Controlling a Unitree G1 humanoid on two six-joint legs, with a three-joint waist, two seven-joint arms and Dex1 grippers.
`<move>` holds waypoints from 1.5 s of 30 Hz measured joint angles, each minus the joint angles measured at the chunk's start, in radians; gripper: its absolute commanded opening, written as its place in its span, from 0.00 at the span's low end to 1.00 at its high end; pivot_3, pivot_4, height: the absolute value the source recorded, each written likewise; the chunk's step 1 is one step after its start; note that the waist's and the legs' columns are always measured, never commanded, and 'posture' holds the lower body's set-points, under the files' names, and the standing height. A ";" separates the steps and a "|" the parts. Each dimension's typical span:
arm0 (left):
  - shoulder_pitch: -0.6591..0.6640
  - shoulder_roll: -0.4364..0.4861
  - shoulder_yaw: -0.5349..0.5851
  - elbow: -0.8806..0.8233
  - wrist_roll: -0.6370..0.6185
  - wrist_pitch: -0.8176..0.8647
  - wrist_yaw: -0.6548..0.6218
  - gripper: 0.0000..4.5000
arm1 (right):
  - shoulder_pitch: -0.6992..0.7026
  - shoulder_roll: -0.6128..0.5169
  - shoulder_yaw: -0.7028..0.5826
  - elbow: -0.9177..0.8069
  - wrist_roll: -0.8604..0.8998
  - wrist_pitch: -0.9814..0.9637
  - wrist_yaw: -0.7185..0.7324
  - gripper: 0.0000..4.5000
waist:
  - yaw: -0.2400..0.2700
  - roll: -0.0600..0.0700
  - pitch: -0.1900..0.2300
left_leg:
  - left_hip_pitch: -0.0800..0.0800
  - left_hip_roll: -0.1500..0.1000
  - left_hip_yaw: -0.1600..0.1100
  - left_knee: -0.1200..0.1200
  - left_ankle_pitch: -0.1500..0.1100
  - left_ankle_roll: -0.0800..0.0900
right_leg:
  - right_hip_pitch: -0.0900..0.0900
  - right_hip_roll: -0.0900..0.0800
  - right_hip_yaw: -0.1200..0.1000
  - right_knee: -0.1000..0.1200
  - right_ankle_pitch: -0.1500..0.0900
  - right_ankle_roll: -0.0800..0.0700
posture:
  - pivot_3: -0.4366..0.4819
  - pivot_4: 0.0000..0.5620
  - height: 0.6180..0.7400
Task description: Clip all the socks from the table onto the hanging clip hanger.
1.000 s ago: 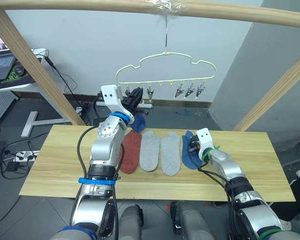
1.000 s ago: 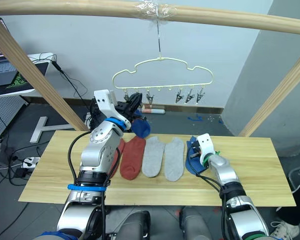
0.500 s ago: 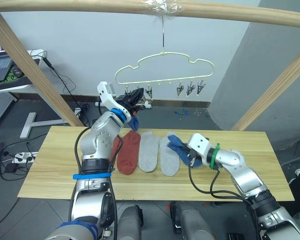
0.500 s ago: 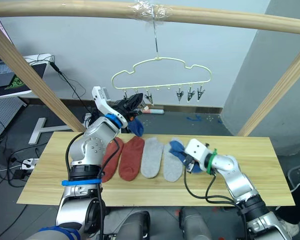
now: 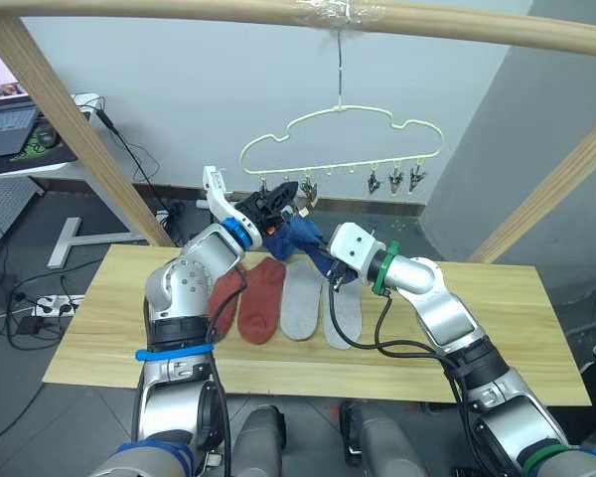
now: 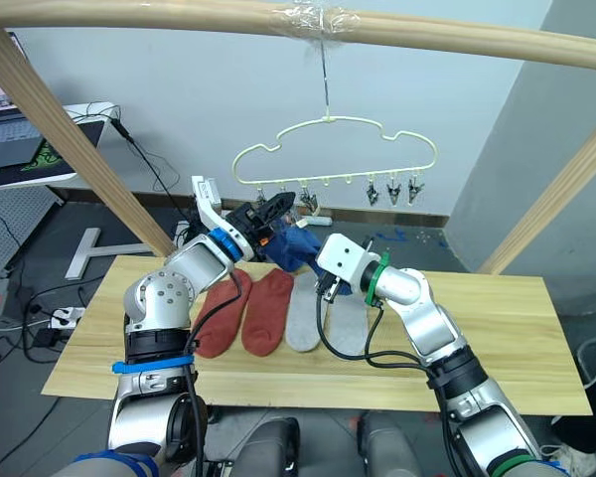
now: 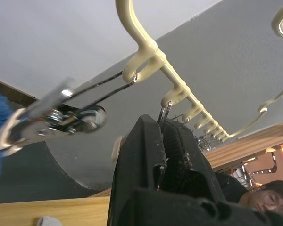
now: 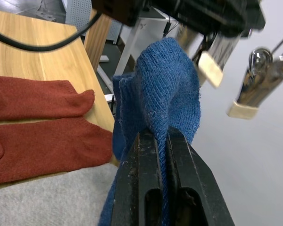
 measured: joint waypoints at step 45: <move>0.213 0.171 0.019 -0.344 -0.125 0.147 0.021 1.00 | 0.007 0.113 -0.121 -0.087 0.295 0.414 0.044 0.99 | 0.004 0.000 0.000 | 0.000 -0.001 -0.003 0.002 0.000 0.000 | -0.002 -0.002 0.000 0.007 -0.001 -0.001 | 0.52 0.39 1.00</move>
